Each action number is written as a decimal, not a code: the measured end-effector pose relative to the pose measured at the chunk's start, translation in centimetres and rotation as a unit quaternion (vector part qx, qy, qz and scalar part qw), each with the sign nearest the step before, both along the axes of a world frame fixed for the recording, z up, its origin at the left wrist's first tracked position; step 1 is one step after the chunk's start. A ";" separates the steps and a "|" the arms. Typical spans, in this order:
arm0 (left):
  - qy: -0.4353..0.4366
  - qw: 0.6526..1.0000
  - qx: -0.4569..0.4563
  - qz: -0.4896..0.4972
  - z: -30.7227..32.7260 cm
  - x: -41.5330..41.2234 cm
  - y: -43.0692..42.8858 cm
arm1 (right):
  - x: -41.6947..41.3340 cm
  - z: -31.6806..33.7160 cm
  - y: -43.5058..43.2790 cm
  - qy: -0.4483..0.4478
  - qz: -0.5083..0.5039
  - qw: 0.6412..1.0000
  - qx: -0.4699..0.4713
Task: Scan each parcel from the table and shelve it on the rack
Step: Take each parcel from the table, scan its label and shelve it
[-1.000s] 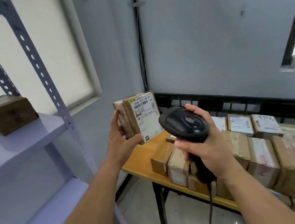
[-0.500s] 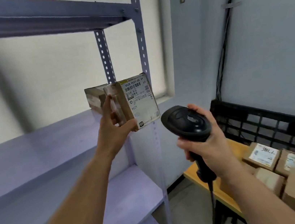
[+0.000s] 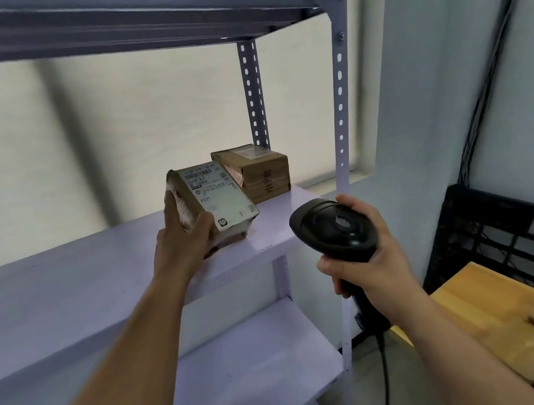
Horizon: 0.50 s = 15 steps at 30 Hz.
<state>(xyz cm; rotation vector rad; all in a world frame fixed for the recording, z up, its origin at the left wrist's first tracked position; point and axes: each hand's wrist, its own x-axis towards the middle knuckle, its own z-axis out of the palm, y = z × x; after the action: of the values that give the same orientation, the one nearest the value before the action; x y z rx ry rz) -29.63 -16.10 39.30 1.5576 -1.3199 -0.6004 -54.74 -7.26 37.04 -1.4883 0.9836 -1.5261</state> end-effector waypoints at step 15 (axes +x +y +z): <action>-0.146 0.989 0.001 -0.005 -0.5 1.4 -4.9 | 1.1 -0.2 -2.2 0.008 -0.007 1.000 -0.003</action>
<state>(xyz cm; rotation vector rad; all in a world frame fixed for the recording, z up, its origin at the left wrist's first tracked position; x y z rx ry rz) -28.23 -20.98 38.85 1.6882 -1.5440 -0.3900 -53.60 -9.46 36.88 -1.5026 1.0021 -1.5305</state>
